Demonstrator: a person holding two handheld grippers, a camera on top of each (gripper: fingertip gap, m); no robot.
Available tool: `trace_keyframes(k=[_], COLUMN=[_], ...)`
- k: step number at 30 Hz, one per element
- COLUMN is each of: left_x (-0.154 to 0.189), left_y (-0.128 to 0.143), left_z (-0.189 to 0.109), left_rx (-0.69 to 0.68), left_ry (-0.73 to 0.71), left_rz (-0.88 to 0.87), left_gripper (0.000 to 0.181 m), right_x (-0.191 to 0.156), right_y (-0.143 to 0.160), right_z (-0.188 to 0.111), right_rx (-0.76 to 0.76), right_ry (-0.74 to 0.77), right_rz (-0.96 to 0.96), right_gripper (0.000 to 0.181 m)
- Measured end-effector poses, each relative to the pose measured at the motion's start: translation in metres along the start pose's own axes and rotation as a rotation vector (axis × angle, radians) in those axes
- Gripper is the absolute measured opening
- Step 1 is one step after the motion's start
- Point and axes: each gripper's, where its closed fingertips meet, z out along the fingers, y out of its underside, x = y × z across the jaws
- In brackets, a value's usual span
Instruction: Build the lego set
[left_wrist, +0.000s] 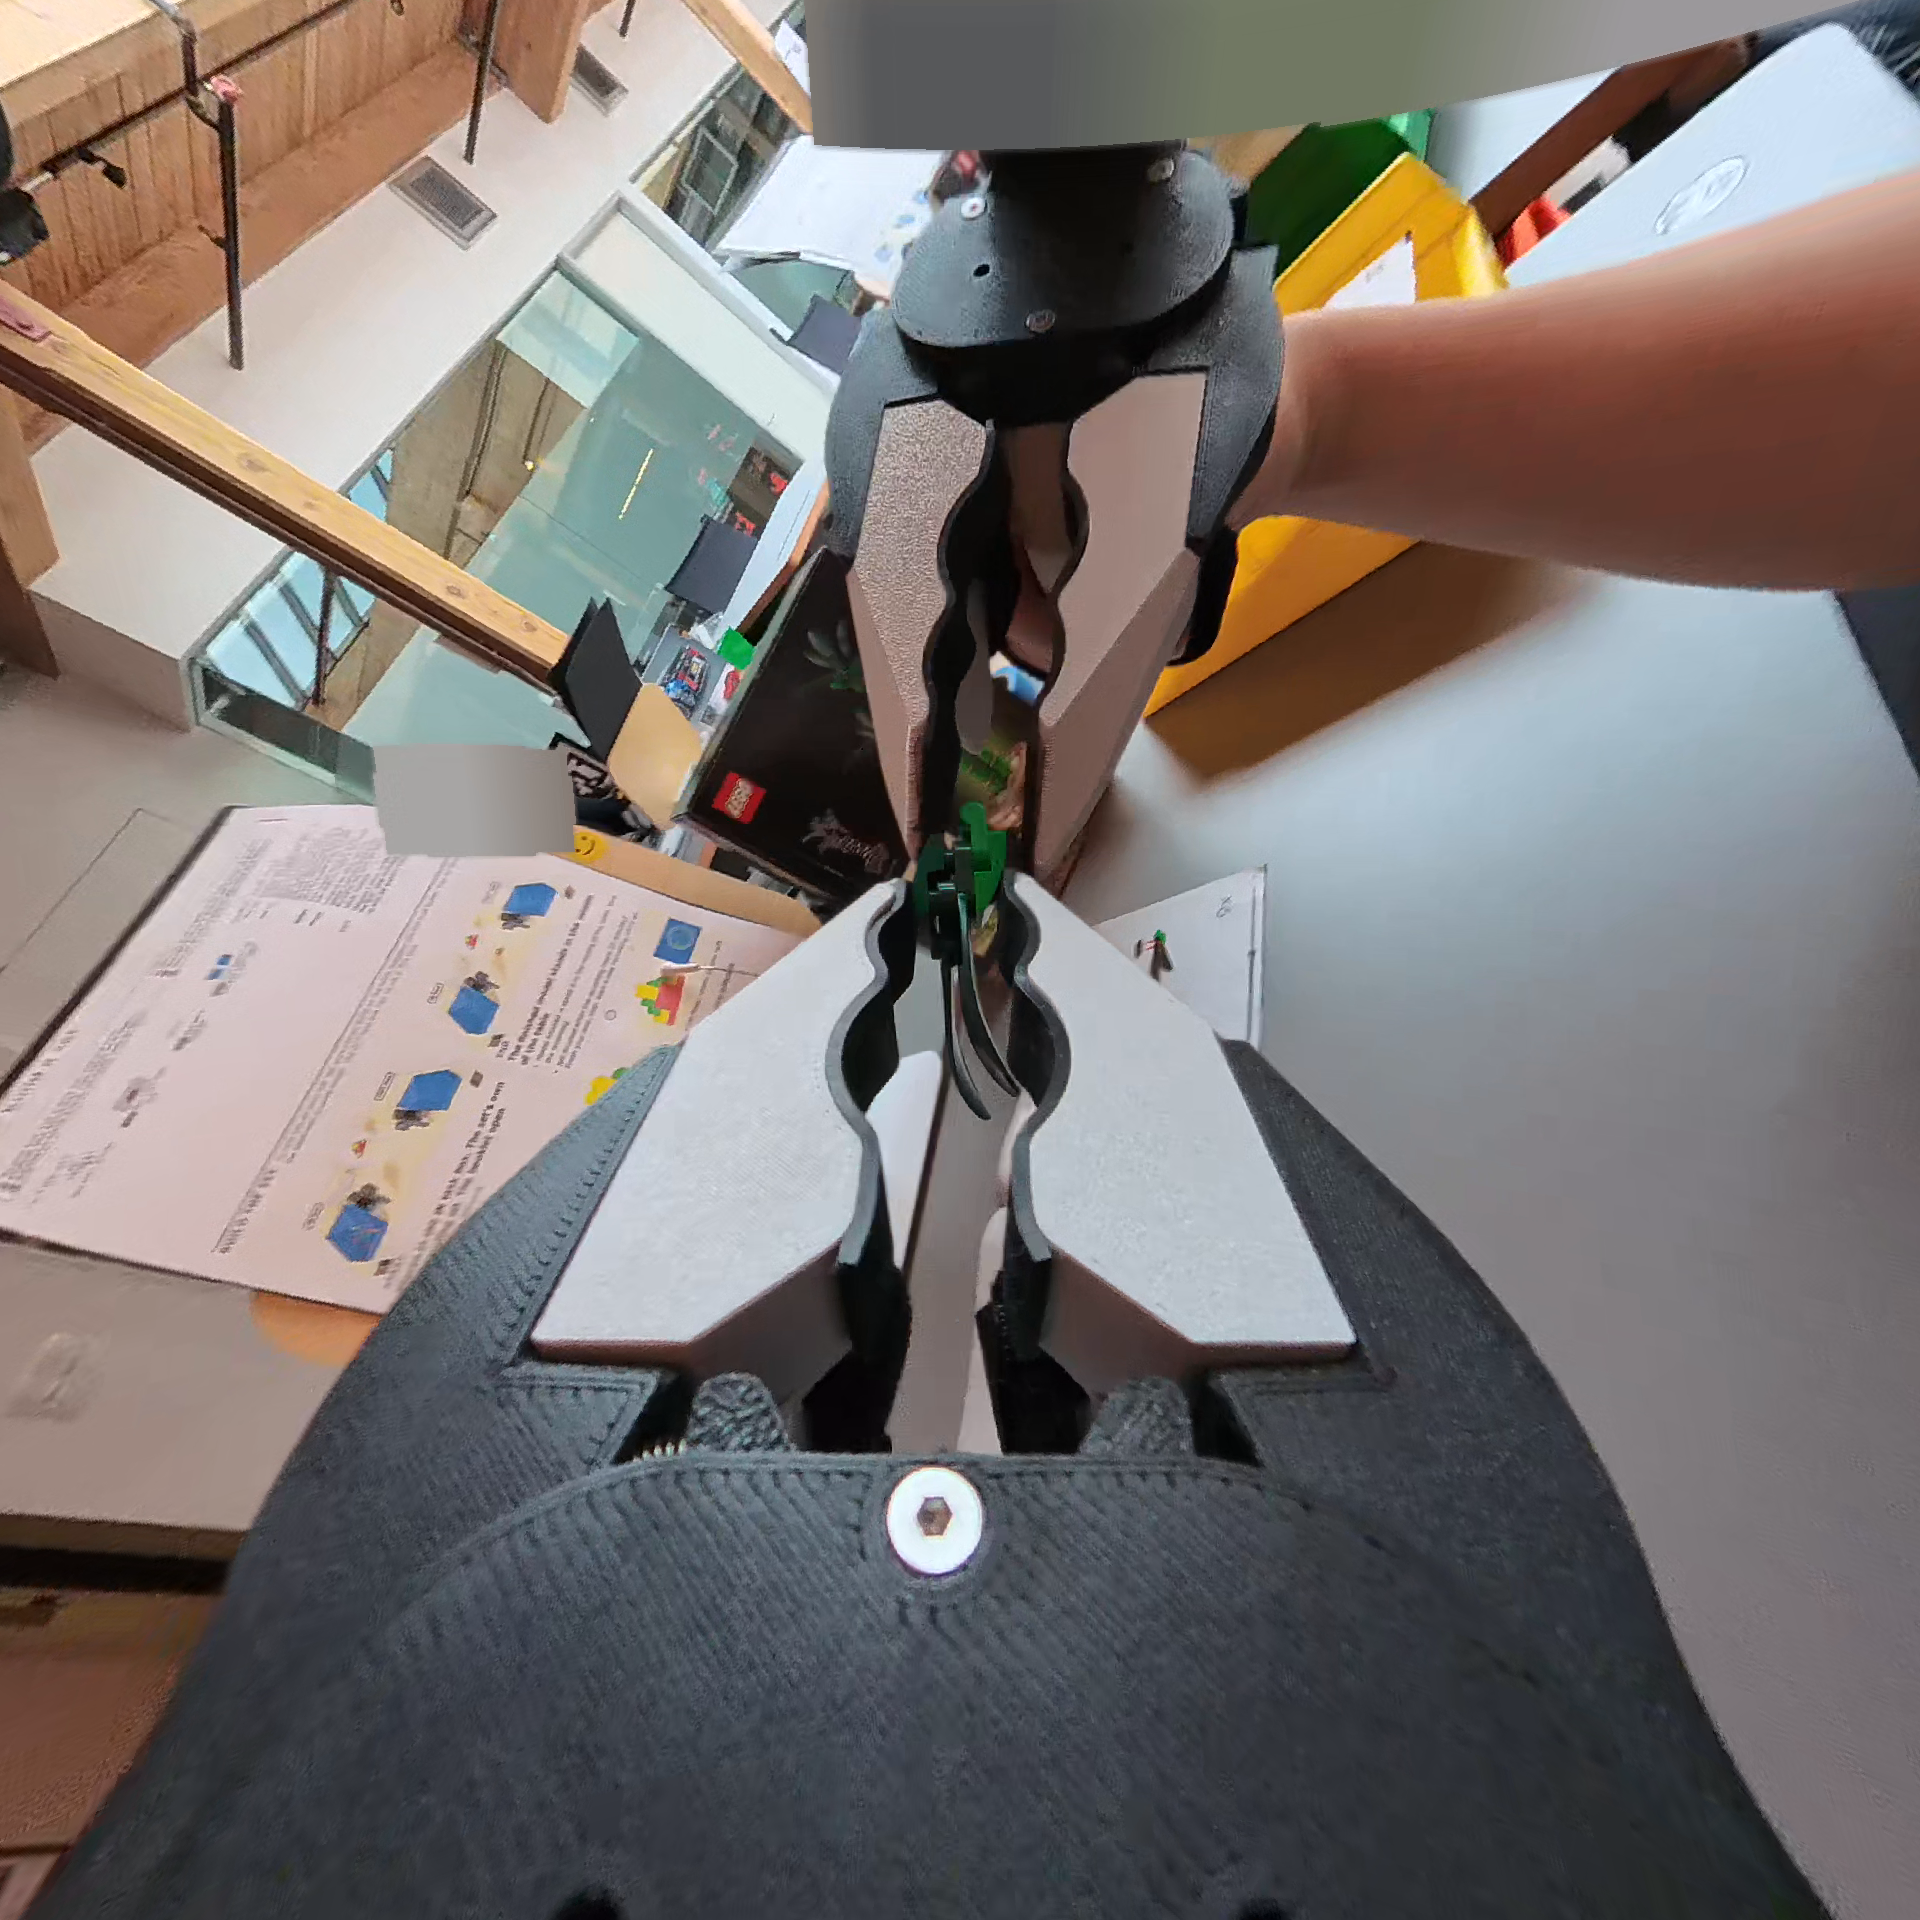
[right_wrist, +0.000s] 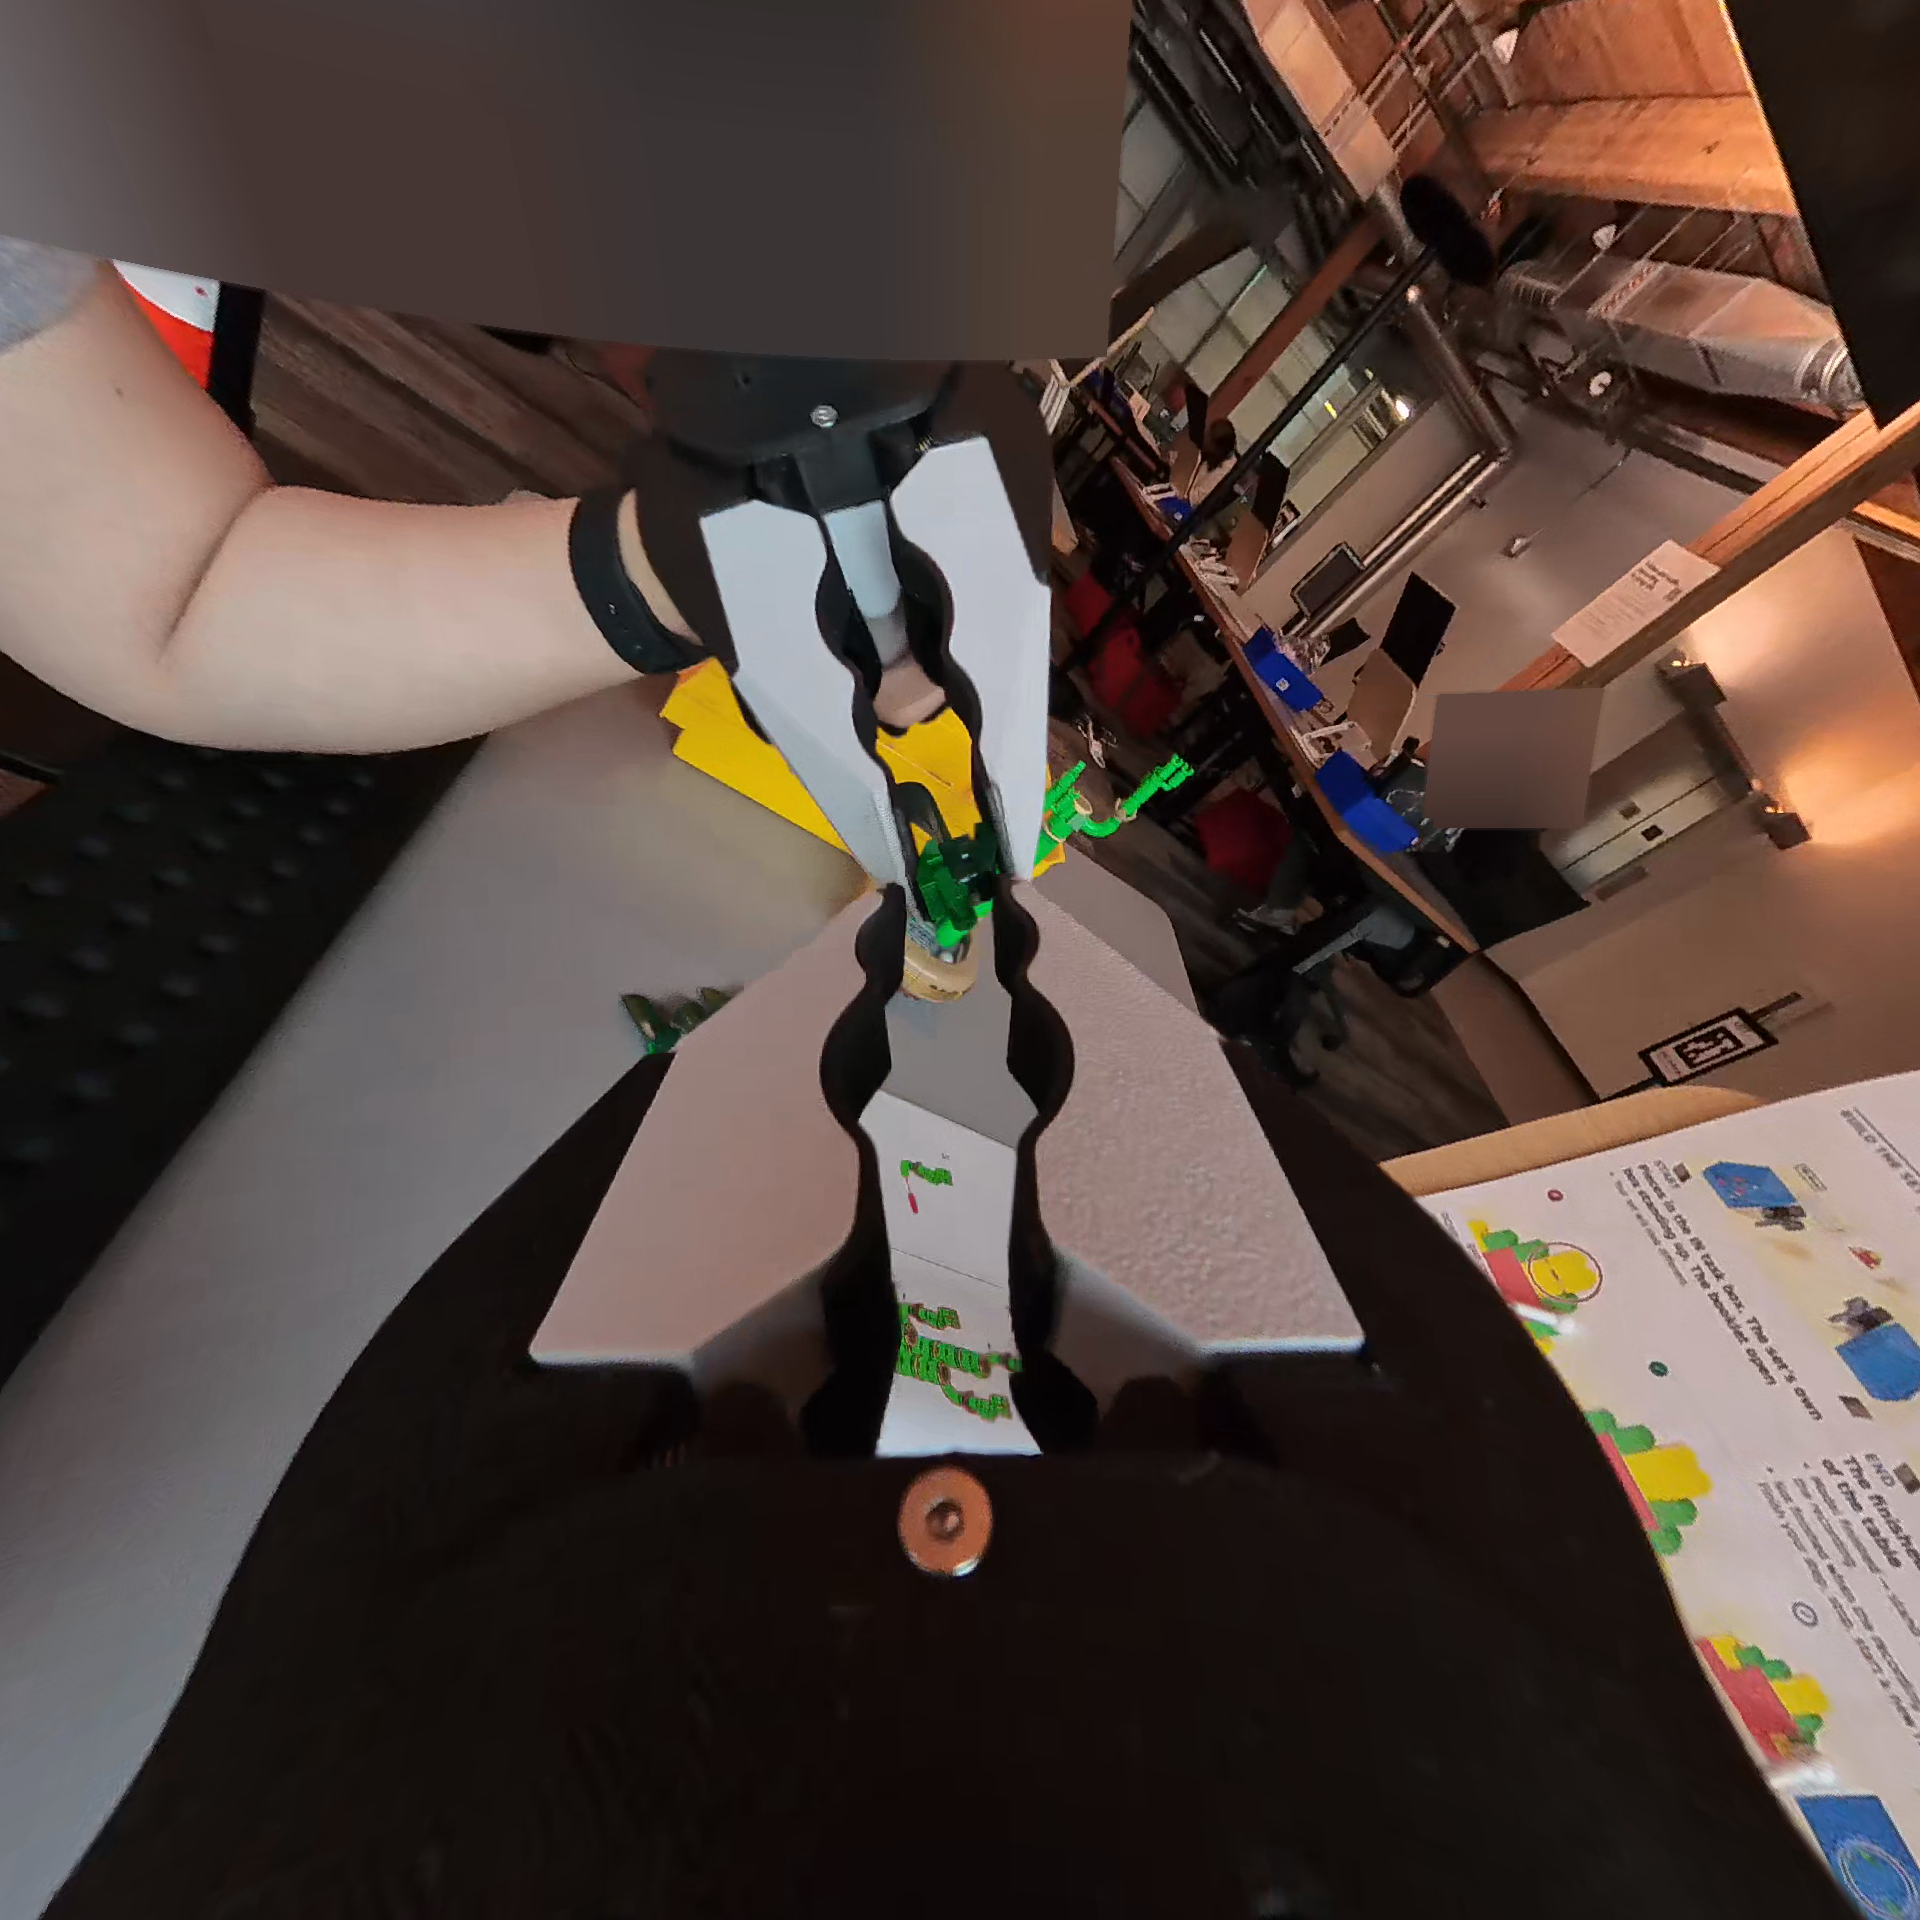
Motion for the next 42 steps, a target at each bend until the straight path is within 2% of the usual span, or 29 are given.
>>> trace_keyframes(k=[1,6,15,24,30,42], left_x=[0.001,0.012,0.013,0.0,-0.005,-0.005], left_y=[-0.001,-0.007,-0.01,-0.015,-0.021,-0.016], left_z=[-0.002,-0.008,-0.01,-0.013,-0.013,-0.011], left_rx=[0.01,0.063,0.089,0.155,0.181,0.16], left_ry=[0.022,0.14,0.18,0.111,0.051,0.056], left_rz=[-0.03,-0.13,-0.202,-0.235,-0.167,-0.176], left_gripper=[0.013,0.014,0.014,0.013,0.011,0.01], right_x=[-0.002,-0.012,-0.012,0.0,0.004,0.006], right_y=[-0.002,-0.007,-0.014,-0.017,-0.023,-0.018], right_z=[0.0,-0.001,0.003,-0.004,-0.007,-0.007], right_rx=[0.003,0.024,0.08,0.12,0.166,0.147], right_ry=[-0.008,-0.076,-0.113,-0.063,-0.046,-0.05], right_rz=[0.001,0.034,0.123,0.144,0.144,0.175], right_gripper=[0.015,0.012,0.013,0.013,0.013,0.012])
